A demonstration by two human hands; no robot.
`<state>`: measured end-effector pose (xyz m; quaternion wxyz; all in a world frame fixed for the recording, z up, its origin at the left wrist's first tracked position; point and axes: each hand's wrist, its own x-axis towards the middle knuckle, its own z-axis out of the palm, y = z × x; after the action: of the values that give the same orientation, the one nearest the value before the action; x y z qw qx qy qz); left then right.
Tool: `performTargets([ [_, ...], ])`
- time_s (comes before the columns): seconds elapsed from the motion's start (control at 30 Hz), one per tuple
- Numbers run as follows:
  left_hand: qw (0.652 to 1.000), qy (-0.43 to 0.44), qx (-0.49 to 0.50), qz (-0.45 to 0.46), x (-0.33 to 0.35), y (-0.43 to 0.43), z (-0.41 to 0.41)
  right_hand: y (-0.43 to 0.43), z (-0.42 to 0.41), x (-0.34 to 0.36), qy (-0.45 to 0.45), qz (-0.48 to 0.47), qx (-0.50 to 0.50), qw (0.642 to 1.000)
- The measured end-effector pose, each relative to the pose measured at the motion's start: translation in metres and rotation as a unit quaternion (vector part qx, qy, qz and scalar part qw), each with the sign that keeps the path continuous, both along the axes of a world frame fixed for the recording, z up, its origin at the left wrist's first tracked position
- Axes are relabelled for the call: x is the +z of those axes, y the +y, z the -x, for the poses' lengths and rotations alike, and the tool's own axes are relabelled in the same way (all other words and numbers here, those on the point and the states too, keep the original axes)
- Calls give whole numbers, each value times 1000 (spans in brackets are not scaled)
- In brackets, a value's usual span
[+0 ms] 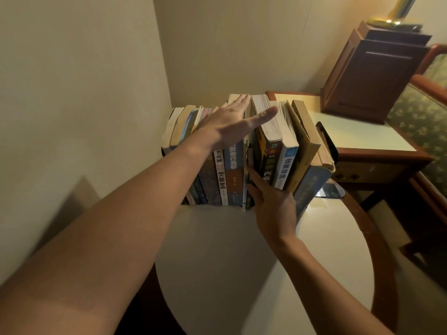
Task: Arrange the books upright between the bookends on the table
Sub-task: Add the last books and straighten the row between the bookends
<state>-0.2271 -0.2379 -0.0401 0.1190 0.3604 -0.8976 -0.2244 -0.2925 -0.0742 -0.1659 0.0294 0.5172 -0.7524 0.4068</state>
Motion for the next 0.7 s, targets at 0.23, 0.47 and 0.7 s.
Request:
performTargets([
  [0.23,1000,1,-7,3,-1,-1,2,-9,3,-3,-54,6,9,998],
  [0.47,1000,2,-2,6,-1,-1,4,-13,5,-4,-93,-30,-2,995],
  [0.7,1000,-4,-2,13,-2,-1,4,-10,3,1,-41,-51,17,998],
])
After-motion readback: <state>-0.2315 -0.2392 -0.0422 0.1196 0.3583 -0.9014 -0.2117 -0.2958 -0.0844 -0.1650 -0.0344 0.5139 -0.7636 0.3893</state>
